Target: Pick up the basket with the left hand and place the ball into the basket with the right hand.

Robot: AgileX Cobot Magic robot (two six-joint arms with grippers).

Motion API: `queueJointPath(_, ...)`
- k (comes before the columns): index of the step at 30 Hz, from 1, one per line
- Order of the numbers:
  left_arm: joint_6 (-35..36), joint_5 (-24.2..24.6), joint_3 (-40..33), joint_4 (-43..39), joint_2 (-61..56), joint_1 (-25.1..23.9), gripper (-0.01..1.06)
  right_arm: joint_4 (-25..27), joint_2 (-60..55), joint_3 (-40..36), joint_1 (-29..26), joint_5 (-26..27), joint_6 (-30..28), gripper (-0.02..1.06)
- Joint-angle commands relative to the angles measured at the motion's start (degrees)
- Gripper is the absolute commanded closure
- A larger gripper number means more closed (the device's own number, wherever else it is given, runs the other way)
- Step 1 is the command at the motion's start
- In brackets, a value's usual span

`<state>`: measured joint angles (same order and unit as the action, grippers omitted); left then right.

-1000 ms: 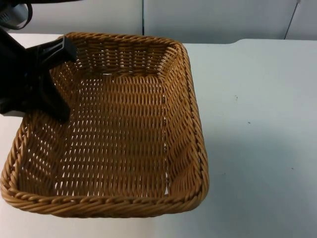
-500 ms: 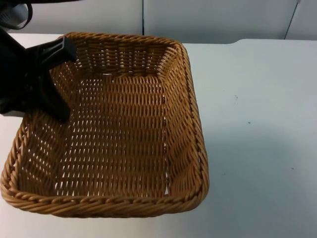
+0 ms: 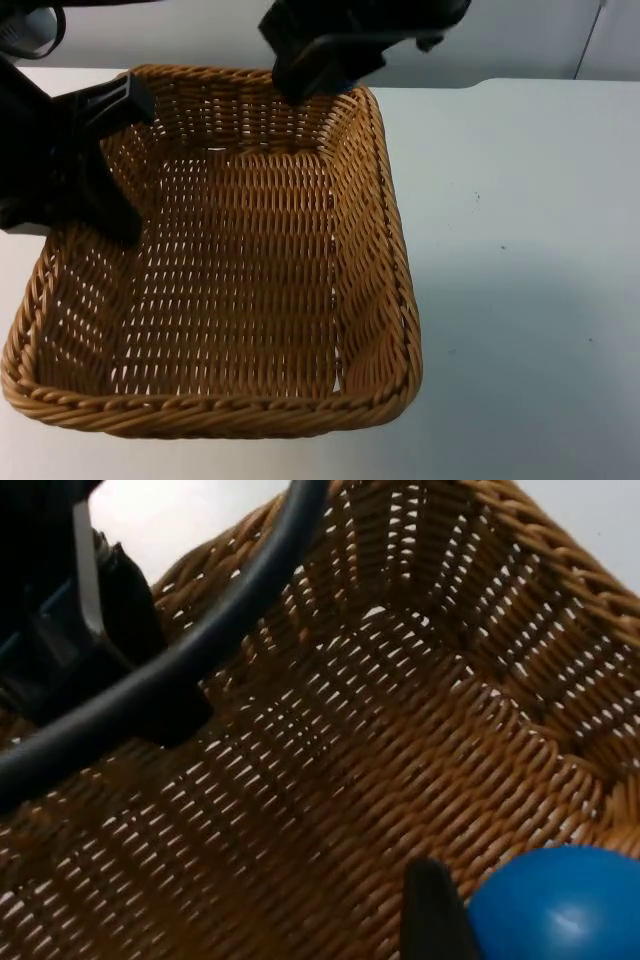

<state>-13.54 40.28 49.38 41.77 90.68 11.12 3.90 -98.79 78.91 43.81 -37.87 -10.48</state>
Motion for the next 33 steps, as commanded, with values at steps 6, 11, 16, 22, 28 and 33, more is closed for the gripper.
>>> queueJointPath(6,0.0,0.3,-0.2,1.6,-0.6,-0.1,1.05,2.2,-5.6,-0.2,0.1,4.2,-0.7,1.05)
queueJointPath(11,0.0,0.3,-0.2,1.6,-0.6,-0.1,1.05,2.4,-8.6,-0.2,0.1,5.9,-0.7,1.05)
queueJointPath(16,0.0,0.2,-0.2,1.6,-0.6,-0.1,1.05,2.6,-10.8,-0.1,0.1,7.2,-0.7,1.05)
queueJointPath(22,0.0,0.2,-0.2,2.0,-0.6,-0.1,1.05,2.6,-12.8,-0.1,0.1,9.2,-0.6,1.05)
queueJointPath(28,0.0,0.2,-0.2,2.0,-0.6,-0.1,1.05,2.6,-15.4,-0.1,0.1,10.1,-0.6,1.05)
queueJointPath(33,-0.7,0.2,-0.2,2.2,-0.6,-0.1,1.05,2.6,-15.8,-0.1,0.1,10.9,-0.6,1.05)
